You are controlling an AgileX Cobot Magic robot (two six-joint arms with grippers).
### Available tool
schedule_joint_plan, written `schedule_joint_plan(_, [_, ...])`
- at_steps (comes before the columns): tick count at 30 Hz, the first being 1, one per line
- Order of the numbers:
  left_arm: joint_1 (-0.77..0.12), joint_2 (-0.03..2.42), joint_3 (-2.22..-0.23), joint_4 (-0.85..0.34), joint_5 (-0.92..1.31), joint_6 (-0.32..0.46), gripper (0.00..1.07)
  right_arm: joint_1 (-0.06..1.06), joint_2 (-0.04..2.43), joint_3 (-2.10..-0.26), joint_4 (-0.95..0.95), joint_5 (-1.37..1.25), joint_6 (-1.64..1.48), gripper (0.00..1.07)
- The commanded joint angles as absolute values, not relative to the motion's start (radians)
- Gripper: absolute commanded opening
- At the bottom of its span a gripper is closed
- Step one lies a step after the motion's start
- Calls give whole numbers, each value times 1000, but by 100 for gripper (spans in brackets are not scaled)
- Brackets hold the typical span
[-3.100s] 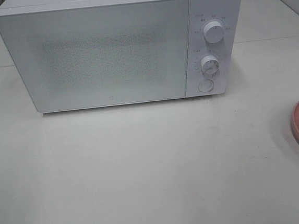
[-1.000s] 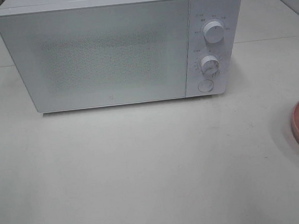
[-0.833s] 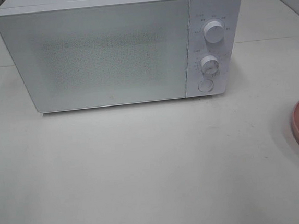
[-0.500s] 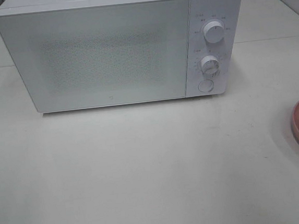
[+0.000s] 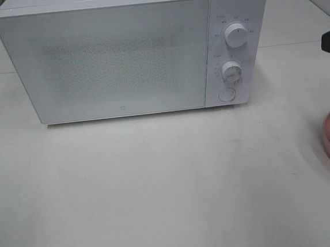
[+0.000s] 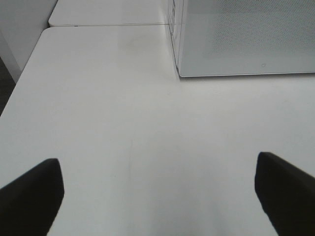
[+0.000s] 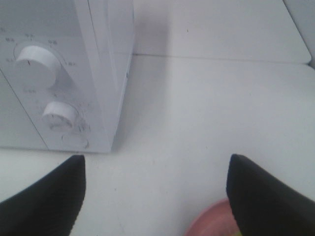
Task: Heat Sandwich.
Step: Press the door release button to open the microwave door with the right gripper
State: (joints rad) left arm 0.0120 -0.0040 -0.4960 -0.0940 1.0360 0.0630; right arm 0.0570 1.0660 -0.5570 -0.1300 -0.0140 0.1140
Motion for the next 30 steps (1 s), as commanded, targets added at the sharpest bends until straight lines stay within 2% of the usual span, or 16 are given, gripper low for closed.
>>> schedule_joint_plan(1, [8,-31,-493,-97,1028,62,103,50,1117,-560,-130,-147,126,76])
schedule_joint_plan(5, [8,-31,-493,-97,1028,62,103,50,1193,-521,-130,-339,126,76])
schedule_joint_plan(6, [8,-31,-493,-97,1028,62,103,50,1226,-487,-121,-459,117,76])
schedule_joint_plan(9, [8,-31,-493,-97,1028,62,103,50,1256,-455,-101,-559,97,76])
schedule_joint_plan(13, [8,-31,-493,-97,1028,62,103,60,1308,-387,0,-717,23,76])
schedule_joint_plan(17, [8,-31,-493,-97,1028,62,103,191,1338,-322,194,-859,-139,76])
schedule_joint_plan(18, [8,-31,-493,-97,1028,62,103,191,1338,-322,194,-859,-139,76])
schedule_joint_plan(19, [8,-31,-493,-97,1028,62,103,258,1354,-303,281,-911,-183,76])
schedule_joint_plan(21, [8,-31,-493,-97,1028,62,103,312,1373,-291,353,-951,-218,76])
schedule_joint_plan(30, [8,-31,-493,-97,1028,62,103,505,1452,-245,535,-1079,-234,76])
